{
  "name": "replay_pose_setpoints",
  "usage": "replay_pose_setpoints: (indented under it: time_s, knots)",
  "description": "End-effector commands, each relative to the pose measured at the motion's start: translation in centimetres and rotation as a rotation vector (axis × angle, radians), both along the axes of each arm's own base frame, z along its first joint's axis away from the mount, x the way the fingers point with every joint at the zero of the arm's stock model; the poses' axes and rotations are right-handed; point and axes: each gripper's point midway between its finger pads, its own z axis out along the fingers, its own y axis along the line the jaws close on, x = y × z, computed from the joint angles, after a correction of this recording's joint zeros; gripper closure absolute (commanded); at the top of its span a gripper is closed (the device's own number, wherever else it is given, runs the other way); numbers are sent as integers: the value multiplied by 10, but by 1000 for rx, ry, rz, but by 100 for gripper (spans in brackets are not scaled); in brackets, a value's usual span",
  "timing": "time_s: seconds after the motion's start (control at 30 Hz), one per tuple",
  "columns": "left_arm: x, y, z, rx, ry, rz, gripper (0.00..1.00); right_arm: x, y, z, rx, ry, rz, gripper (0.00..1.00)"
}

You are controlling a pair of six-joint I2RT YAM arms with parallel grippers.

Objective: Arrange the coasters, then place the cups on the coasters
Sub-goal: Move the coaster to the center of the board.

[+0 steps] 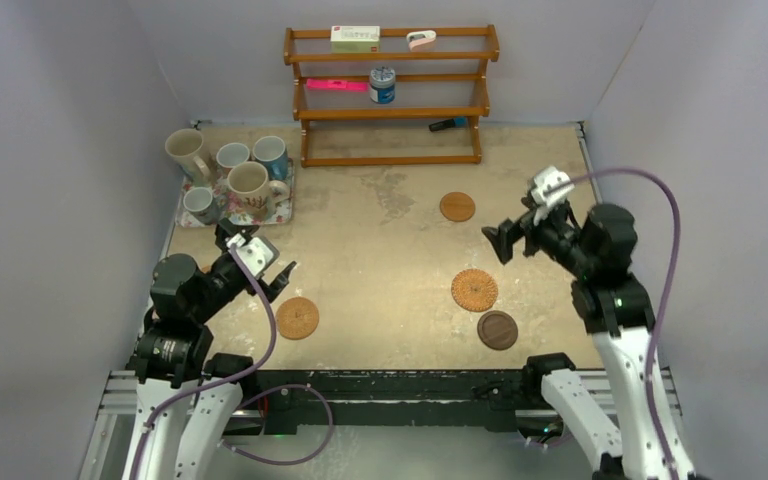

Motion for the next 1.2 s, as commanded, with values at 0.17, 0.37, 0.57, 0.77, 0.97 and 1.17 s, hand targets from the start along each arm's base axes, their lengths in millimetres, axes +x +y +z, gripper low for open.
replay_pose_setpoints:
  time_s: [0.17, 0.37, 0.57, 0.77, 0.97, 1.17]
  knots:
    - [3, 9, -18, 14, 16, 55, 1, 53, -9, -64, -96, 297, -141, 1]
    - [5, 6, -25, 16, 50, 38, 1, 35, -1, -86, -195, 317, -119, 1]
    - [4, 9, -21, 11, 31, 59, 2, 21, -1, -113, -233, 342, -81, 1]
    - [2, 8, -22, 14, 29, 49, 2, 22, -3, -126, -266, 351, -90, 1]
    - [2, 8, -23, 17, 27, 46, 2, 22, -6, -125, -284, 328, -114, 1]
    - [2, 9, -24, 18, 28, 51, 2, 15, -12, -103, -251, 244, -143, 1]
